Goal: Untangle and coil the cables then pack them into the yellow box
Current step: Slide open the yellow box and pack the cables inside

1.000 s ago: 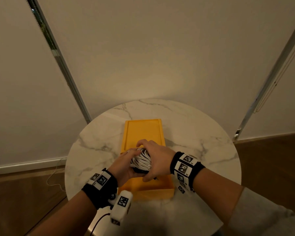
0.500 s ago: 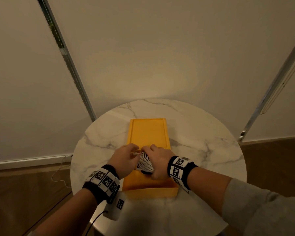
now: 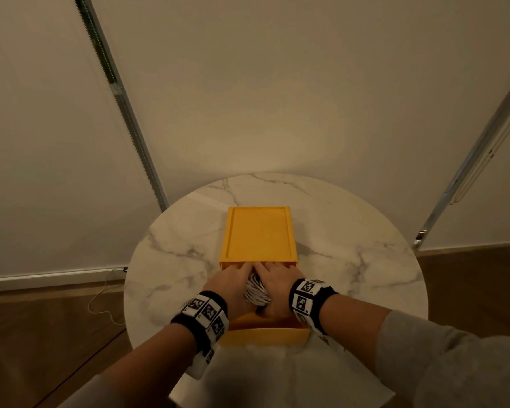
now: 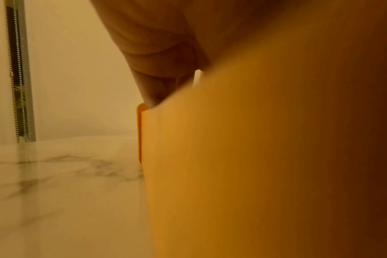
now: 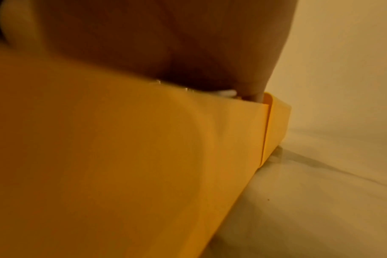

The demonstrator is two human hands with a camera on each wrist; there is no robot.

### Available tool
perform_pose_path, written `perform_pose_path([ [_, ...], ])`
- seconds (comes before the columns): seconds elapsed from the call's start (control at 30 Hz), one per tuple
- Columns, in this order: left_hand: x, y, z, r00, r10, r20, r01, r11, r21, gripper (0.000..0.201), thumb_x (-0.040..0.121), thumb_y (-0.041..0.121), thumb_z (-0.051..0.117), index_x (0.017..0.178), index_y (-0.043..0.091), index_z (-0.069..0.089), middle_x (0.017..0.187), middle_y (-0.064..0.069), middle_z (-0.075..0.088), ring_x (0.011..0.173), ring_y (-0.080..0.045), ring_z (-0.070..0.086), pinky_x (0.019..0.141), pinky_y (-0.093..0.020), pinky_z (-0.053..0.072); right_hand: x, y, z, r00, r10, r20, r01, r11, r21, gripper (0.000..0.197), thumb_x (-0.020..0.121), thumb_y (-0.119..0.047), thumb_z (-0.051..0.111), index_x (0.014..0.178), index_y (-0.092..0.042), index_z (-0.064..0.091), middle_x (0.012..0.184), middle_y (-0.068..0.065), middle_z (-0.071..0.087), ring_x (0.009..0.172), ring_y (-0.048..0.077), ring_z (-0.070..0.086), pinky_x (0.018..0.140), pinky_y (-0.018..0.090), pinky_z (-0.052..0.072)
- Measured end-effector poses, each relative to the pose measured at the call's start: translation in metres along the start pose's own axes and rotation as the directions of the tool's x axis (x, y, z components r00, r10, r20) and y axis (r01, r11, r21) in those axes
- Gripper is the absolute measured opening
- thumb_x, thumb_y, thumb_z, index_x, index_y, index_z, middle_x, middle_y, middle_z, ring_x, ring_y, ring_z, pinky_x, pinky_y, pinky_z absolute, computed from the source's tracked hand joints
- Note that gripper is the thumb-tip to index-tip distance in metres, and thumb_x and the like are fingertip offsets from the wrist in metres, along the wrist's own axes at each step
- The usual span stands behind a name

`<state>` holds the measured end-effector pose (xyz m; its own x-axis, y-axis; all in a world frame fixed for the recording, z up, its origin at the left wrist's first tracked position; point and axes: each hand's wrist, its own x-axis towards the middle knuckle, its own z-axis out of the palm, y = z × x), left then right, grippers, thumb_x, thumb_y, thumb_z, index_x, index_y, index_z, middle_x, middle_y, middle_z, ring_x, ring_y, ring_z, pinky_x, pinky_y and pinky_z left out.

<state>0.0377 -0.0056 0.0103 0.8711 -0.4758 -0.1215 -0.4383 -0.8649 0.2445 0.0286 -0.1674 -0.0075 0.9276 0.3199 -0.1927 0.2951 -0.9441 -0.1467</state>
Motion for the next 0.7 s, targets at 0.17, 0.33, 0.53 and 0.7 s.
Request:
perform_pose_path([
  [0.17, 0.004, 0.004, 0.000, 1.000, -0.022, -0.008, 0.022, 0.993, 0.114, 0.058, 0.077, 0.051, 0.070, 0.118, 0.022, 0.041, 0.106, -0.002, 0.066, 0.092, -0.026, 0.066, 0.074, -0.037, 0.056, -0.001, 0.008, -0.002, 0.998, 0.015, 0.053, -0.020, 0.994, 0.104, 0.099, 0.075, -0.065, 0.069, 0.153, -0.033, 0.017, 0.140, 0.012, 0.047, 0.127, 0.036, 0.046, 0.108, 0.049, 0.042],
  [0.33, 0.003, 0.002, 0.006, 0.997, -0.063, -0.049, 0.070, 0.983, 0.172, 0.051, 0.088, 0.044, 0.062, 0.125, 0.018, 0.037, 0.104, -0.004, 0.065, 0.091, -0.027, 0.066, 0.068, -0.036, 0.053, -0.003, 0.013, -0.009, 0.994, 0.027, 0.102, -0.045, 0.983, 0.177, 0.098, 0.076, -0.050, 0.079, 0.151, -0.023, 0.021, 0.137, 0.013, 0.048, 0.123, 0.032, 0.052, 0.102, 0.043, 0.049],
  [0.53, 0.005, 0.003, 0.013, 0.988, -0.150, -0.029, 0.152, 0.973, 0.171, 0.016, 0.095, 0.034, 0.055, 0.094, 0.019, 0.056, 0.097, -0.004, 0.069, 0.089, -0.024, 0.066, 0.066, -0.030, 0.049, -0.006, 0.012, -0.006, 0.997, 0.069, 0.019, -0.071, 0.974, 0.213, 0.085, 0.076, -0.049, 0.081, 0.140, -0.014, 0.037, 0.132, 0.012, 0.056, 0.115, 0.030, 0.059, 0.093, 0.040, 0.054],
  [0.7, 0.006, 0.000, 0.010, 0.992, -0.122, -0.019, 0.124, 0.976, 0.178, 0.021, 0.094, 0.040, 0.056, 0.087, 0.021, 0.064, 0.084, -0.001, 0.069, 0.078, -0.021, 0.066, 0.063, -0.030, 0.052, -0.007, 0.011, -0.004, 0.993, 0.116, 0.005, -0.114, 0.967, 0.226, 0.084, 0.075, -0.049, 0.082, 0.137, -0.010, 0.040, 0.131, 0.012, 0.057, 0.116, 0.029, 0.058, 0.093, 0.038, 0.053],
])
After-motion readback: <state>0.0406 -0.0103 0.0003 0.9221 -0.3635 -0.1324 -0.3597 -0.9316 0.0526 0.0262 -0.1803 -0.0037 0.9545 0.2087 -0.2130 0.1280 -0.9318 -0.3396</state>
